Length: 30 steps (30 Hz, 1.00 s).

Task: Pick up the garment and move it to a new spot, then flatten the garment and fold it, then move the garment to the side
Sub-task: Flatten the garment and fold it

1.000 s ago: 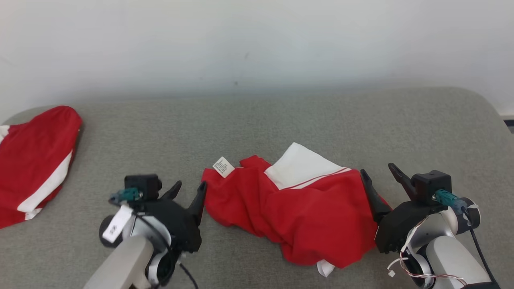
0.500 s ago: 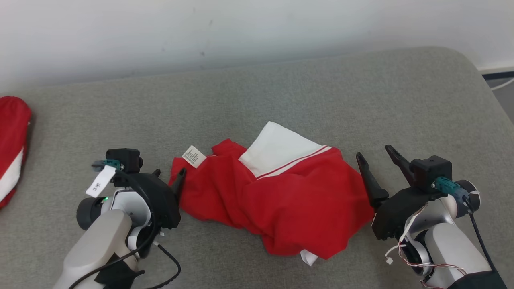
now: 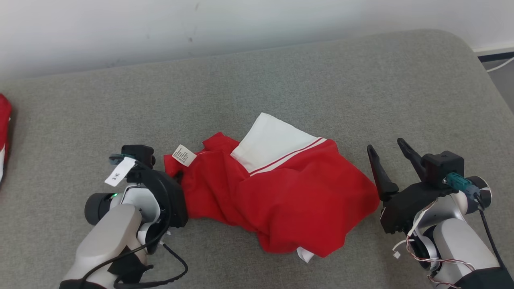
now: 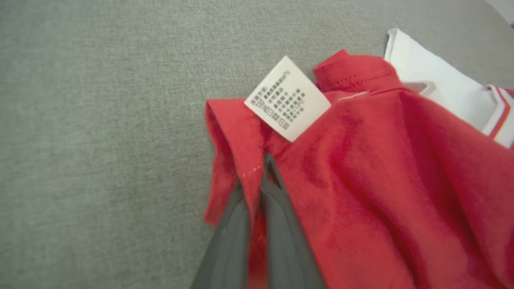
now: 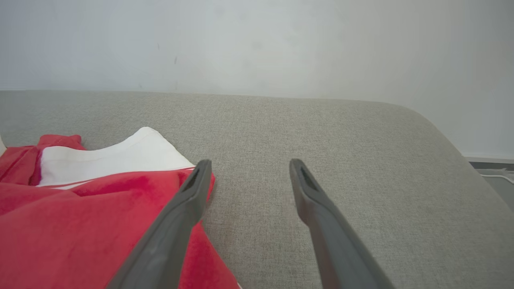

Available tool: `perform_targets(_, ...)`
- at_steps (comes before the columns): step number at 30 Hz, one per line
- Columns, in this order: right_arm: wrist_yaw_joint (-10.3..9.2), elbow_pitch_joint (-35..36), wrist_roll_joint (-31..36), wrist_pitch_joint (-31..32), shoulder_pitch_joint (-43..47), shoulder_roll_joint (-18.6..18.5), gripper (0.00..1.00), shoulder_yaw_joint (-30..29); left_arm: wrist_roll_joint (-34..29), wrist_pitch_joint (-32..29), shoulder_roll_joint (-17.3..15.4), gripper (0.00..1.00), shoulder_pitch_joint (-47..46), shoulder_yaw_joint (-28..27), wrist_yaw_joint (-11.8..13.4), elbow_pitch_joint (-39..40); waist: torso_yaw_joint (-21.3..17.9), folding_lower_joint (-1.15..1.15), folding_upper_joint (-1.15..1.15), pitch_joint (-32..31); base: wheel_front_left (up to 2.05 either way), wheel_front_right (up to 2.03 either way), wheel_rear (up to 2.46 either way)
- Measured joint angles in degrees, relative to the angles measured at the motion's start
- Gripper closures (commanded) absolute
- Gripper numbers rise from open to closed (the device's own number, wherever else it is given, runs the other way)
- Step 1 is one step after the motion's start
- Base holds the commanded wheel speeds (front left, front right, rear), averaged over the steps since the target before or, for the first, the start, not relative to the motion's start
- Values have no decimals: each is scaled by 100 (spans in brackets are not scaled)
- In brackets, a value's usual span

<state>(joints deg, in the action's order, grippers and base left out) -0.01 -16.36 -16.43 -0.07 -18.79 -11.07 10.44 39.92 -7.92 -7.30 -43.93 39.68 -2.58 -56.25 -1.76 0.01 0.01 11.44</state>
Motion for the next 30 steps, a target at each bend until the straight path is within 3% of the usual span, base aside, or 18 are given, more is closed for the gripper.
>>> perform_targets(8,0,-105,0,-44,6,-11,0,3,-276,201,89,100,-118,210,-42,-196,200,-1,0,-74,0,0,0)
perform_targets(9,0,-130,0,-44,2,-2,0,18,-277,237,116,65,-121,218,-42,-225,228,0,0,-87,0,0,0)
perform_targets(10,0,-137,0,-44,2,11,0,36,-291,252,133,0,-120,242,-42,-247,253,-1,0,-102,0,0,0)
perform_targets(20,2,-205,0,-70,-1,56,0,96,-489,517,202,0,-125,414,3,-374,381,-1,0,-200,0,0,0)
perform_targets(21,2,-213,0,-75,-1,56,0,98,-510,552,204,2,-126,427,3,-390,386,-1,0,-205,0,0,0)
perform_targets(22,2,-218,0,-78,-1,56,0,98,-555,553,207,10,-127,453,3,-410,389,-1,0,-209,0,0,0)
perform_targets(25,3,-240,0,-82,-1,58,0,101,-612,651,227,8,-128,502,13,-448,393,-1,0,-215,0,0,0)
perform_targets(27,3,-244,-1,-94,-1,58,0,99,-622,673,244,12,-129,524,48,-465,395,0,0,-216,0,0,0)
perform_targets(30,2,-249,-1,-98,10,53,0,91,-670,755,277,60,-138,572,54,-483,403,-1,0,-199,0,0,0)
